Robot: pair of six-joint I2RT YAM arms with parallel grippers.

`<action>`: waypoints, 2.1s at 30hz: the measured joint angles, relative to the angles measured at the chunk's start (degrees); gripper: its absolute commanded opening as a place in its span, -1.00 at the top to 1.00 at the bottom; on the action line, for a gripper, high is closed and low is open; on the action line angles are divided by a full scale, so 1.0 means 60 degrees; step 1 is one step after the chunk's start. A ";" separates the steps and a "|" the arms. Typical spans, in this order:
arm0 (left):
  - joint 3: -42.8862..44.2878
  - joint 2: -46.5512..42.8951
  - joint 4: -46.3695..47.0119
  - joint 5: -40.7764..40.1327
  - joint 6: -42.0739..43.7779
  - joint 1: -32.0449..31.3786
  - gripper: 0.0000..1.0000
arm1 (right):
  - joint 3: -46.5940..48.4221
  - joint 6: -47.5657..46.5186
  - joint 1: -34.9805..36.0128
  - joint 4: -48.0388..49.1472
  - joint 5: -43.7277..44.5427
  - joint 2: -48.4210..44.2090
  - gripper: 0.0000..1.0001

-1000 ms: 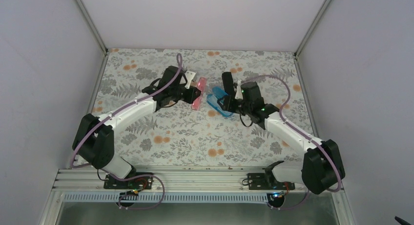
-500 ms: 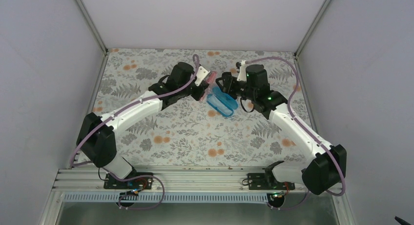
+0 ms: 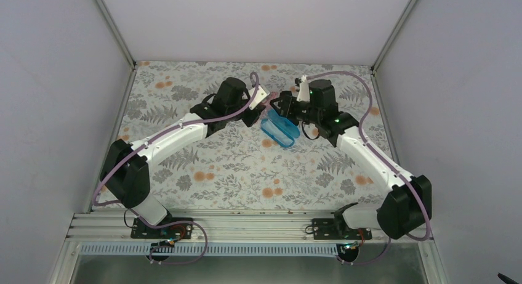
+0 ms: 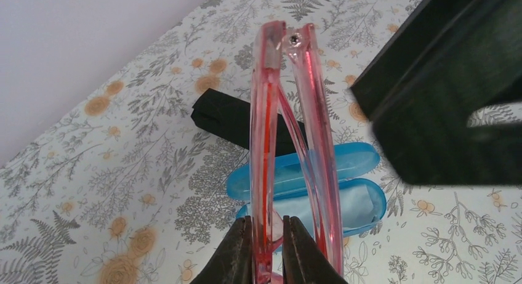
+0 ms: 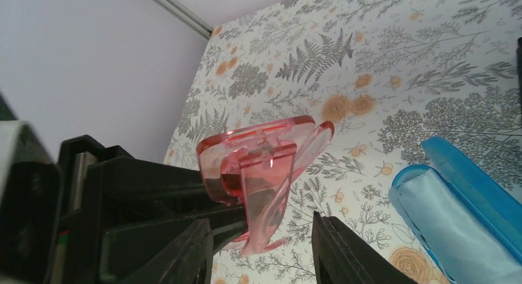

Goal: Organize the sunglasses
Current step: Place the sunglasses in the sunglasses case.

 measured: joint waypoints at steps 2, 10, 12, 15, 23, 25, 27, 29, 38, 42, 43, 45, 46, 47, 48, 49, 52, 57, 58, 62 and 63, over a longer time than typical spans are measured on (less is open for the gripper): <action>0.0000 0.0000 0.0000 0.0069 0.0044 0.0000 0.79 | 0.0000 -0.0004 0.0000 0.0120 -0.0164 0.0208 0.20; 0.0000 0.0000 -0.0011 0.0211 0.0102 -0.0058 0.79 | -0.0004 0.0073 -0.0029 0.0568 -0.0470 0.0619 0.36; 0.0000 0.0000 0.0000 0.0204 0.0109 -0.0058 0.79 | -0.0011 0.0087 -0.0055 0.0659 -0.0463 0.0612 0.35; 0.0000 0.0000 -0.0007 0.0197 0.0131 -0.0058 0.79 | -0.0062 0.0113 -0.0069 0.0739 -0.0433 0.0608 0.34; -0.0004 0.0000 -0.0015 0.0197 0.0208 -0.0058 0.78 | -0.0138 0.0153 -0.0168 0.0929 -0.0441 0.0605 0.59; -0.0011 -0.0004 -0.0007 0.0193 0.0211 -0.0058 0.77 | -0.0178 0.0149 -0.0168 0.0998 -0.0455 0.0586 0.61; -0.0022 -0.0011 -0.0004 0.0193 0.0211 -0.0055 0.77 | -0.0284 0.0142 -0.0171 0.1129 -0.0459 0.0550 0.62; -0.0036 -0.0011 -0.0004 0.0197 0.0211 -0.0058 0.76 | -0.0401 0.0138 -0.0171 0.1231 -0.0466 0.0495 0.67; -0.0033 -0.0011 -0.0106 0.0040 -0.0025 -0.0058 0.00 | -0.0761 0.0069 -0.0178 0.1876 -0.0470 0.0423 0.74; -0.0018 -0.0015 -0.0215 -0.0539 -0.0525 -0.0066 -0.28 | -0.1155 -0.0069 -0.0178 0.2371 -0.0361 0.0204 0.74; -0.0018 -0.0022 -0.0233 -0.0699 -0.0648 -0.0069 -0.34 | -0.1231 -0.0120 -0.0178 0.2495 -0.0284 0.0146 0.73; -0.0018 -0.0106 -0.0284 -0.1067 -0.0951 -0.0069 -0.39 | -0.1355 -0.0237 -0.0178 0.2801 -0.0073 0.0040 0.73; -0.0018 -0.0193 -0.0310 -0.1213 -0.1144 -0.0062 -0.42 | -0.1413 -0.0295 -0.0178 0.2987 0.0058 -0.0004 0.73; -0.0018 -0.0306 -0.0342 -0.1322 -0.1341 -0.0062 -0.43 | -0.1457 -0.0364 -0.0178 0.3202 0.0193 -0.0051 0.73; -0.0018 -0.0474 -0.0379 -0.1428 -0.1570 -0.0055 -0.44 | -0.1486 -0.0441 -0.0178 0.3399 0.0328 -0.0084 0.73; -0.0018 -0.0681 -0.0397 -0.1501 -0.1825 -0.0051 -0.45 | -0.1523 -0.0514 -0.0178 0.3679 0.0477 -0.0124 0.73; -0.0018 -0.1264 -0.0401 -0.1563 -0.2605 -0.0055 -0.45 | -0.1559 -0.0750 -0.0178 0.4441 0.0882 -0.0182 0.73; -0.0018 -0.2073 -0.0135 -0.1552 -0.4965 -0.0051 -0.45 | -0.1577 -0.1239 -0.0178 0.5847 0.1370 -0.0219 0.73; -0.0018 -0.2193 -0.0084 -0.1537 -0.5752 -0.0047 -0.45 | -0.1585 -0.1344 -0.0178 0.6145 0.1399 -0.0219 0.73; -0.0073 -0.2277 0.0630 -0.0798 -0.8910 0.0153 -0.45 | -0.1803 -0.1698 -0.0164 0.7544 0.1421 -0.0226 0.74; -0.0149 -0.2237 0.0994 -0.0463 -0.9737 0.0222 -0.45 | -0.1898 -0.1800 -0.0135 0.7930 0.1446 -0.0226 0.74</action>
